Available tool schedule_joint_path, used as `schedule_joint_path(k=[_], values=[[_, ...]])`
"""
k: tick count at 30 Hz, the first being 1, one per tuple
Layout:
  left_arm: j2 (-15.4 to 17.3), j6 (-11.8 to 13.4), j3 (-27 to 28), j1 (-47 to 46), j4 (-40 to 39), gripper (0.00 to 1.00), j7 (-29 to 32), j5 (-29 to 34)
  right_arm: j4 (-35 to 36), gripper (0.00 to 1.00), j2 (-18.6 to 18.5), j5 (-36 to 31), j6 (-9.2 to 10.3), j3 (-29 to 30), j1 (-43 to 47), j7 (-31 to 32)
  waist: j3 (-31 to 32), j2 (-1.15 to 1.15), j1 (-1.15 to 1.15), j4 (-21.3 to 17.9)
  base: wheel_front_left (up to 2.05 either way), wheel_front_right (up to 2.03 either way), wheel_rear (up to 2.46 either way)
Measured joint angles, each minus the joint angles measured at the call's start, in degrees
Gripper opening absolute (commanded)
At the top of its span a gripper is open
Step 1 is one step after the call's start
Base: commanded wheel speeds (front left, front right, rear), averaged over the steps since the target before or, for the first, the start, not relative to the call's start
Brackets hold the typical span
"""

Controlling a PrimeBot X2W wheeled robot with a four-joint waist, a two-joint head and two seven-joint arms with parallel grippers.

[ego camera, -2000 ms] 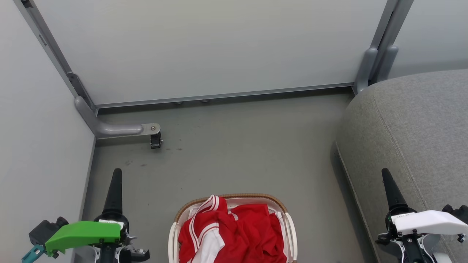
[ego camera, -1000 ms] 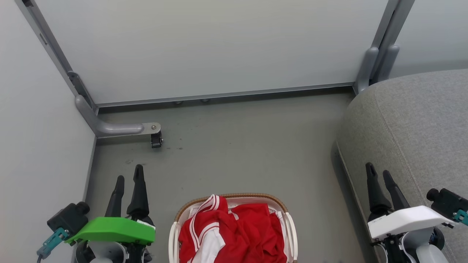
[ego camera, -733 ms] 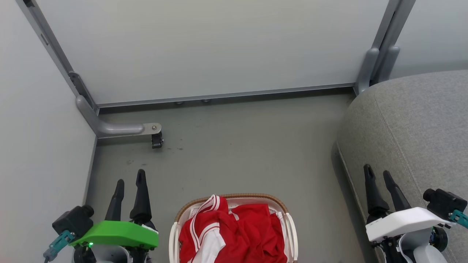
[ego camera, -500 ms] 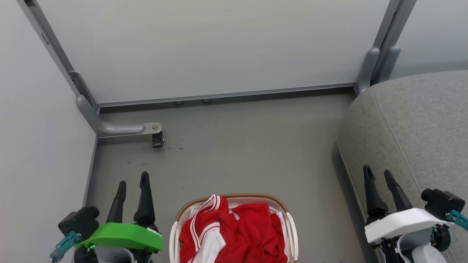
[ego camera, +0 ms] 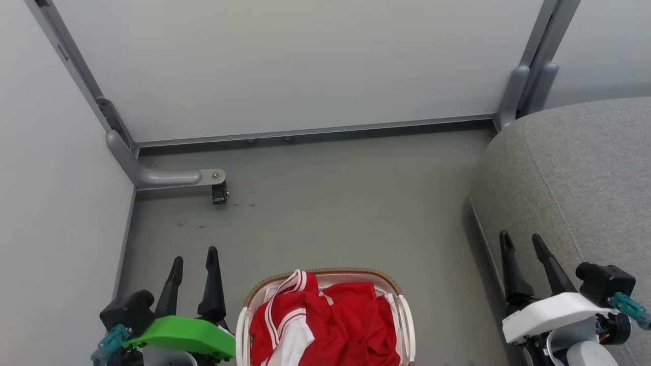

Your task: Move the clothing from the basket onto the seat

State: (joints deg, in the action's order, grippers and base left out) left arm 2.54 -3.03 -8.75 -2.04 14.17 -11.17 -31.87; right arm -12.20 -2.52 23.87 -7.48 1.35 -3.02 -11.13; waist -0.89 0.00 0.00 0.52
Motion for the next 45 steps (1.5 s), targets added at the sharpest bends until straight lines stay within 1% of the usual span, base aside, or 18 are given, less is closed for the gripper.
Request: schedule_joint_path(k=[18,35,45], values=[[0.1,0.3,-1.6,0.0,1.4,1.0,-2.1,6.3,0.1,1.0,-0.1,-8.5,0.0,-0.8,0.1,-2.1,-0.1,0.0,0.0,0.2,0.0,0.0,0.0],[0.1,0.8,-3.2,0.0,3.0,1.0,-3.7,10.9,0.0,1.0,-0.2,-14.9,-0.01,-1.4,0.2,-3.8,0.1,0.0,0.0,0.5,0.0,0.0,0.0],[0.2,0.9,-3.3,0.2,3.5,1.0,-4.0,11.0,-0.1,1.0,-0.2,-15.3,-0.01,-1.5,0.8,-3.9,0.6,0.0,0.0,0.6,0.0,0.0,0.0]])
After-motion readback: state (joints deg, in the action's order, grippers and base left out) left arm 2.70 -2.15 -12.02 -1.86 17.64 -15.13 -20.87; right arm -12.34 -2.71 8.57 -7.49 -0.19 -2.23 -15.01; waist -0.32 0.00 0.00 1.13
